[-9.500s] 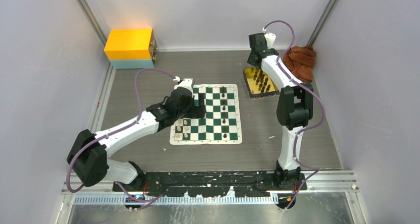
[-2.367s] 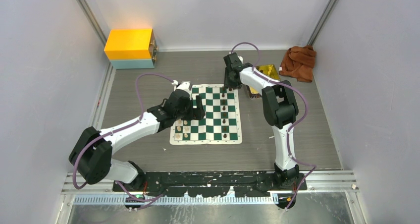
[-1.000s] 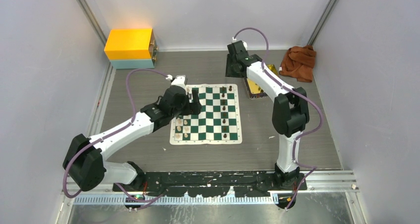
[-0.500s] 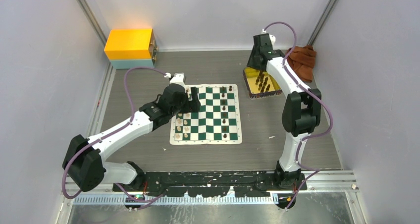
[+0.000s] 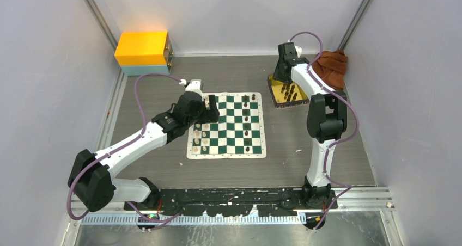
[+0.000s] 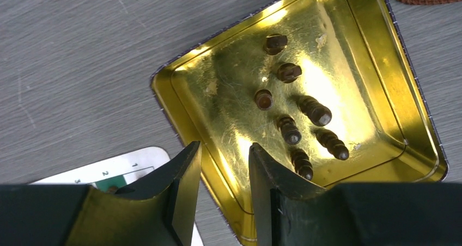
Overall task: Set up the chess pieces on the board
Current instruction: Pick up the chess piece from the storage box.
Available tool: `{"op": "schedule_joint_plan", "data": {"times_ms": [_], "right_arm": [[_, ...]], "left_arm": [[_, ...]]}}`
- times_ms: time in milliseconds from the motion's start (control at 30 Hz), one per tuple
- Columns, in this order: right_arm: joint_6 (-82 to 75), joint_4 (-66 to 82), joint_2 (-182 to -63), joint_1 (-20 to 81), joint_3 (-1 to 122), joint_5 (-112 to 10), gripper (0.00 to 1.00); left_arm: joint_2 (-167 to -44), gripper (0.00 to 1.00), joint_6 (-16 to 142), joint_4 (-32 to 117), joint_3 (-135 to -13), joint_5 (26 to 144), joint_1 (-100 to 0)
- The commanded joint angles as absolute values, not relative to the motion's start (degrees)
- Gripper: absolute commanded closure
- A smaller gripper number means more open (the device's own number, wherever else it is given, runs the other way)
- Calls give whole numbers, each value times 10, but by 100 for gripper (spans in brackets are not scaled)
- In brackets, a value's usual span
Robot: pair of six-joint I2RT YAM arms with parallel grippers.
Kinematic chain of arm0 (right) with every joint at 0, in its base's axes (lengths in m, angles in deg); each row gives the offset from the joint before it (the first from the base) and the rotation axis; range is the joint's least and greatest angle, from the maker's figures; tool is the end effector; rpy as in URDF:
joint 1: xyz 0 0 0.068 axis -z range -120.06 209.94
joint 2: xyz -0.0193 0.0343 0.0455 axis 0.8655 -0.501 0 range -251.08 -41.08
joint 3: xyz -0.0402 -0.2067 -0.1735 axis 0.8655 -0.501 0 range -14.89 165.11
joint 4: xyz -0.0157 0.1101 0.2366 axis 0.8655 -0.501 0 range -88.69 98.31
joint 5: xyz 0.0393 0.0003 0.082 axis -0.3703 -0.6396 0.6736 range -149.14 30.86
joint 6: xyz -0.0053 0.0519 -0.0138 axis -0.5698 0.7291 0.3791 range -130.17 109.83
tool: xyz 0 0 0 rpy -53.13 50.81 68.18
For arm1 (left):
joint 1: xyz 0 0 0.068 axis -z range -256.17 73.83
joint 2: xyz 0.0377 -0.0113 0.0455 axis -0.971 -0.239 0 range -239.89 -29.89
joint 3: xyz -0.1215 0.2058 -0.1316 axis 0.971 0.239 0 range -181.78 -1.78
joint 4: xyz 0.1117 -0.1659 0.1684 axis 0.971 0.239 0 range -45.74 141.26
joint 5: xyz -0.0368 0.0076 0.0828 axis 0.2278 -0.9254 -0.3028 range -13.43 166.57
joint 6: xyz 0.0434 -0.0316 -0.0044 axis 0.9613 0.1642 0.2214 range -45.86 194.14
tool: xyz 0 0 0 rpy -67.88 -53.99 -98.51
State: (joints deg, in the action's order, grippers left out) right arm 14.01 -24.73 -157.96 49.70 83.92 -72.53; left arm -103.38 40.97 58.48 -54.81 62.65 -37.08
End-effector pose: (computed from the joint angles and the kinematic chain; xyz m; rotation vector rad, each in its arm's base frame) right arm 0.4533 0.0735 0.2454 0.3946 2.3977 -0.0187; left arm 0.2264 -0.1729 0.2755 -0.0267 2.1925 -0.4605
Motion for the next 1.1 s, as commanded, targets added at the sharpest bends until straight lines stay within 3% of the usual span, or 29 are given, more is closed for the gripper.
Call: {"op": "schedule_joint_plan", "data": {"times_ms": [0,1067], "right_arm": [[146,-236,-1583,510,863,-724,57],[116,-248,-1682,561,977,-711,58]], "left_arm": [[-1015,13,416,568,-552,625,-376],[-1050,13,411,553,-551,638,-377]]}}
